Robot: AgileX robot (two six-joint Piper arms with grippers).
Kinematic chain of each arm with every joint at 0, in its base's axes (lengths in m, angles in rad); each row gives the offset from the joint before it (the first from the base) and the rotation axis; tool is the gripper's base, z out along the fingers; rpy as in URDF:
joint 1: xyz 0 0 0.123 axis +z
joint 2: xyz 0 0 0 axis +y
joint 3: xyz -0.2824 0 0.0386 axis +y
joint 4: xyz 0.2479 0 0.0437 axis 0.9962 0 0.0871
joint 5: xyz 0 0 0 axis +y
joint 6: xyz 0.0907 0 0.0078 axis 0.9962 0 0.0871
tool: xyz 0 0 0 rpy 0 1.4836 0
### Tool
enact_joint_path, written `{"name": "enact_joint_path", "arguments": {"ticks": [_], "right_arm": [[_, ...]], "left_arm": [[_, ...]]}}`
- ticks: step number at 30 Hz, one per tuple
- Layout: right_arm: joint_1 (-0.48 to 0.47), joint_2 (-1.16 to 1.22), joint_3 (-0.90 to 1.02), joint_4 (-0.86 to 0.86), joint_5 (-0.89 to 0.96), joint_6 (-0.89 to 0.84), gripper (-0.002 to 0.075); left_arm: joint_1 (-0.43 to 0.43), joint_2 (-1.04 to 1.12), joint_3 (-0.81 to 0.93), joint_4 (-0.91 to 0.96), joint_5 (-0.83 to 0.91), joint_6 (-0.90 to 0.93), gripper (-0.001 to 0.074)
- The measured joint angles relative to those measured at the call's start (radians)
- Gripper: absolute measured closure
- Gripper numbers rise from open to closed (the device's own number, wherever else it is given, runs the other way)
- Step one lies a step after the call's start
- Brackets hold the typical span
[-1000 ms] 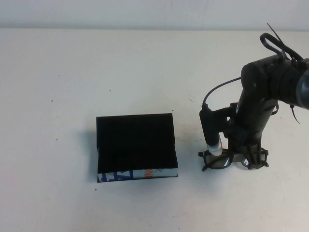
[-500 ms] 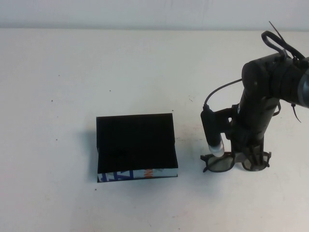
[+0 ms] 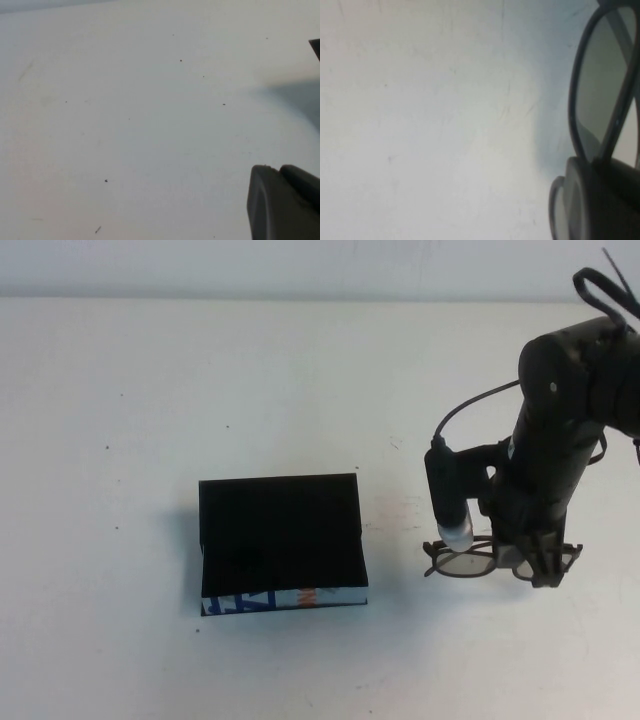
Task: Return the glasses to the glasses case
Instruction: Pick up the glasses from the table, then place the glasses in the glasses case
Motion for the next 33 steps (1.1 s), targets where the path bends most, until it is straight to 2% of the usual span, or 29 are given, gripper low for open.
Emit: {"name": "enact_joint_path", "arguments": {"ticks": [6,10,16,22,27,33], "right_arm": [[0.01,-0.025,0.0,-0.002,0.029,0.025,0.0723],[0.061,-0.031,-0.021,-0.004,0.049,0.032,0.0723],[0.178,-0.013,-0.192,0.01,0.053,0.073,0.0723],[0.29,0.105,-0.351,0.054,0.058,0.11,0.0723],[0.331,0.227,-0.471,0.067,0.058,0.153,0.0723],[0.349,0.278,-0.501,0.067,0.06,0.162,0.0723]], "left_arm": [[0.0,0.0,0.0,0.0,0.0,0.0,0.0736],[0.0,0.0,0.0,0.0,0.0,0.0,0.0736],[0.0,0.0,0.0,0.0,0.0,0.0,0.0736],[0.0,0.0,0.0,0.0,0.0,0.0,0.0736],[0.0,0.0,0.0,0.0,0.0,0.0,0.0736],[0.0,0.0,0.0,0.0,0.0,0.0,0.0736]]}}
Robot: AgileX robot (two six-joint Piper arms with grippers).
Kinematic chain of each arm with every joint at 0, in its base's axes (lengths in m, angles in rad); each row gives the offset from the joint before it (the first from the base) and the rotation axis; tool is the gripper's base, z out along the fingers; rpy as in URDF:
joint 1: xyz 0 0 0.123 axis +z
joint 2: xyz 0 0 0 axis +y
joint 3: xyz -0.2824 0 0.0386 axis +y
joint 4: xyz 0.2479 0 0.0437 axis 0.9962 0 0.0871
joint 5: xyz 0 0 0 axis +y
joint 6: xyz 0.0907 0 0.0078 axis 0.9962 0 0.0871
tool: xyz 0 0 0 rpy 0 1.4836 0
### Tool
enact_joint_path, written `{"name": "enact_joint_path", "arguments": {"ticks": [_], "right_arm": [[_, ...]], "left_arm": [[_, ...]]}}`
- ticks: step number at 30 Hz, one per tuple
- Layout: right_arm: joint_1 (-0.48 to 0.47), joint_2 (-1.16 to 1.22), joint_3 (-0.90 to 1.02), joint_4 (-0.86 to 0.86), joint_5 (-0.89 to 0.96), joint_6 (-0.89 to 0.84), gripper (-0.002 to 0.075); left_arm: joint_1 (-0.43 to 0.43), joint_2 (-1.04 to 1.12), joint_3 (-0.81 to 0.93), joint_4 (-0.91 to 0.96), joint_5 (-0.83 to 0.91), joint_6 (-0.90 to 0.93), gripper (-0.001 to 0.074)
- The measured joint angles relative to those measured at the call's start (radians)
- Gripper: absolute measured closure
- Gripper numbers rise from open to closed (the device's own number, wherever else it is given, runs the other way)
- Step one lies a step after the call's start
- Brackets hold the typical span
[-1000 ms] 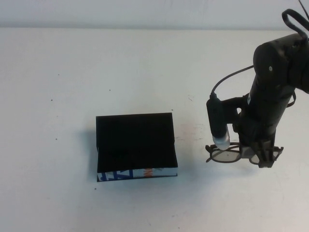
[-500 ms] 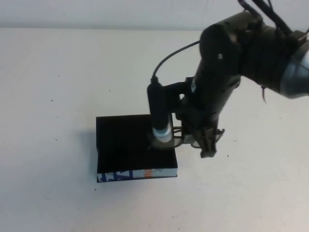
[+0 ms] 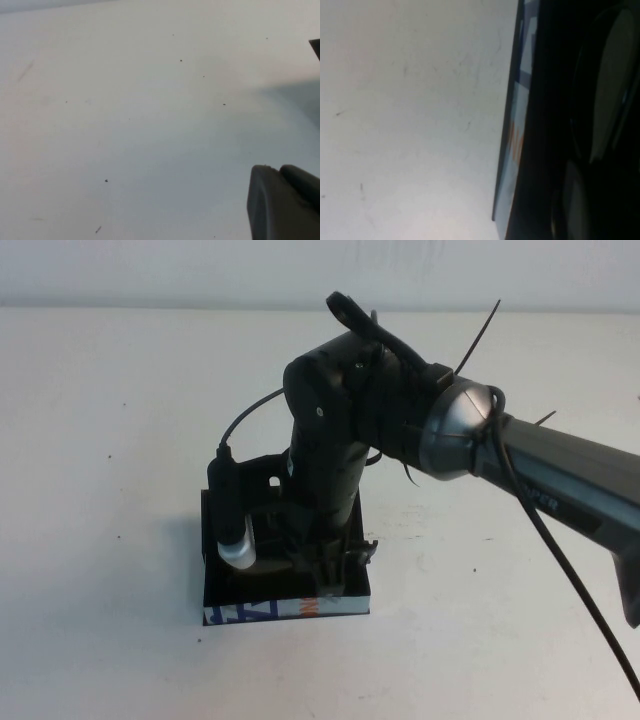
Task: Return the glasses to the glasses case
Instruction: Place the glasses in the glasses case
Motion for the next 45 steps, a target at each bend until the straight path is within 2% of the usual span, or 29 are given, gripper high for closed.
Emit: {"name": "enact_joint_path", "arguments": {"ticks": [45], "right_arm": [[0.03,0.012,-0.032,-0.029,0.0,0.085,0.0724]], "left_arm": [[0.001,0.0,0.0,0.001,0.0,0.0,0.0736]]}}
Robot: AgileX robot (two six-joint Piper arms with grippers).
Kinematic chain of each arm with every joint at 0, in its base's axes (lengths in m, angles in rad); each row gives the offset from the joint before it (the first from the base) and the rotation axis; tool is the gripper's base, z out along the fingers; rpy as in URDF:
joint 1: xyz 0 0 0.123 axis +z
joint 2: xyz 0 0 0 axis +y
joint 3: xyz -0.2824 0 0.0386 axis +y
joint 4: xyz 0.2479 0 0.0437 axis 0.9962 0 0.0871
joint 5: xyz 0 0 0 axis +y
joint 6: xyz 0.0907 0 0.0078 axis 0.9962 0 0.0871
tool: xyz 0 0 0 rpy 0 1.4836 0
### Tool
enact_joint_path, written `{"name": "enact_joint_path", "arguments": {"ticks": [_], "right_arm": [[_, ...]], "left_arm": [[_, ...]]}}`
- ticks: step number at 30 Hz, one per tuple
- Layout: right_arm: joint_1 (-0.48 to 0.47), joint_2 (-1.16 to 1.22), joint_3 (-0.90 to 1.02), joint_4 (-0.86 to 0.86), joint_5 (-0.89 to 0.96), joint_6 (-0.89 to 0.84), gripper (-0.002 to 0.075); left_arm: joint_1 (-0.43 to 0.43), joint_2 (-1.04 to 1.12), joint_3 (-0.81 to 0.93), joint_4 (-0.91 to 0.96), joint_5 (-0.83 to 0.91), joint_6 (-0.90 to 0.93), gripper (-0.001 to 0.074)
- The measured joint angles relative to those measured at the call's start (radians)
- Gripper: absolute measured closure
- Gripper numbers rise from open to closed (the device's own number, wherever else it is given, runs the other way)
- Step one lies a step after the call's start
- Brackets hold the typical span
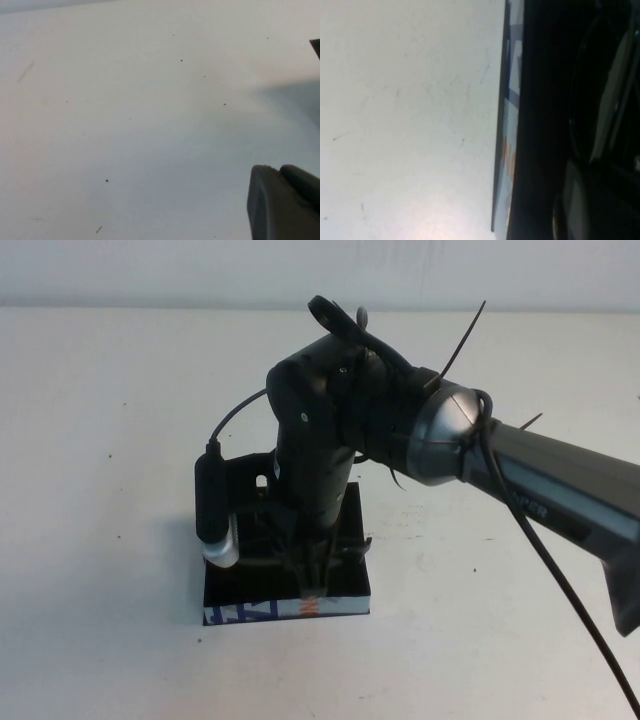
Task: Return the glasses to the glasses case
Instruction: Place the glasses in the glasses case
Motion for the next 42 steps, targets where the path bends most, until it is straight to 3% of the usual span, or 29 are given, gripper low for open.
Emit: {"name": "enact_joint_path", "arguments": {"ticks": [42], "right_arm": [[0.008,0.049,0.0,0.029,0.0,0.004,0.0724]], "left_arm": [[0.0,0.0,0.0,0.0,0.0,0.0,0.0736]]}}
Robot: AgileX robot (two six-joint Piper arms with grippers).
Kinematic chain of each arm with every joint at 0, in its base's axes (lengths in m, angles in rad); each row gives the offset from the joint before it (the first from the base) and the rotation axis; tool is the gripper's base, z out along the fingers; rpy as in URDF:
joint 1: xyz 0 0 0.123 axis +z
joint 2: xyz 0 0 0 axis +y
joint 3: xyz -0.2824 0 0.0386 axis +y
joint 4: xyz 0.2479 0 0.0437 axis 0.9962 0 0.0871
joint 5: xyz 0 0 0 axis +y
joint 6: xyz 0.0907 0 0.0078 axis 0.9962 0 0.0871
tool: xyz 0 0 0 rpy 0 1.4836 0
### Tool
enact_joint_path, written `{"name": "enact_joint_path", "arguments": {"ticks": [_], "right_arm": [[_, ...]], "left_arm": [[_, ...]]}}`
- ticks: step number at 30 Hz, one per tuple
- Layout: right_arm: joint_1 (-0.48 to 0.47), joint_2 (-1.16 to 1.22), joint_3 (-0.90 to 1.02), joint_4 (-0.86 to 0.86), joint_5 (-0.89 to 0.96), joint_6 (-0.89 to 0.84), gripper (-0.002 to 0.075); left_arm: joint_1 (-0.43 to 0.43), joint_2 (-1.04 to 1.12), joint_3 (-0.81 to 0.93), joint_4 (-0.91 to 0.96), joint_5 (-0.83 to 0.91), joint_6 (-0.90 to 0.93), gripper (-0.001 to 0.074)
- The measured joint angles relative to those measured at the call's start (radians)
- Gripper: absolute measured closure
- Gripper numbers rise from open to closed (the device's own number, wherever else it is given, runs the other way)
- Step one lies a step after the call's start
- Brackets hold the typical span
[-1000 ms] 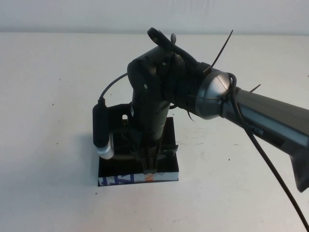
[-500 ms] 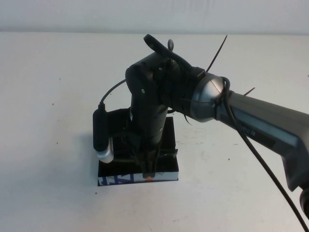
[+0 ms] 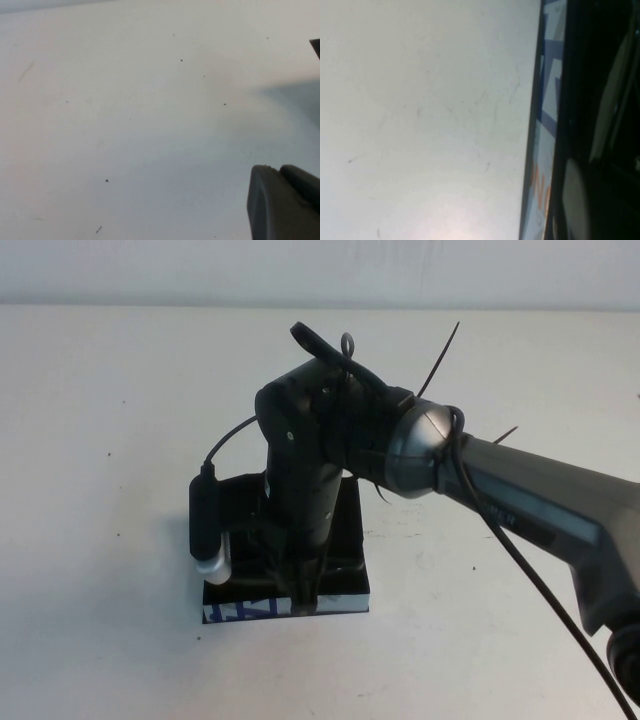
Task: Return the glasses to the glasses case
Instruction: Place the glasses in the glasses case
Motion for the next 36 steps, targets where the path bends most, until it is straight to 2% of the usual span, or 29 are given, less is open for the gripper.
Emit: {"name": "enact_joint_path", "arguments": {"ticks": [26,36], "right_arm": [[0.003,0.021,0.0,0.0,0.0,-0.004,0.0721],[0.003,0.021,0.0,0.0,-0.012,-0.004,0.0592]], "left_arm": [[0.0,0.0,0.0,0.002,0.0,0.0,0.0736],[0.0,0.0,0.0,0.002,0.0,0.0,0.0736]]}}
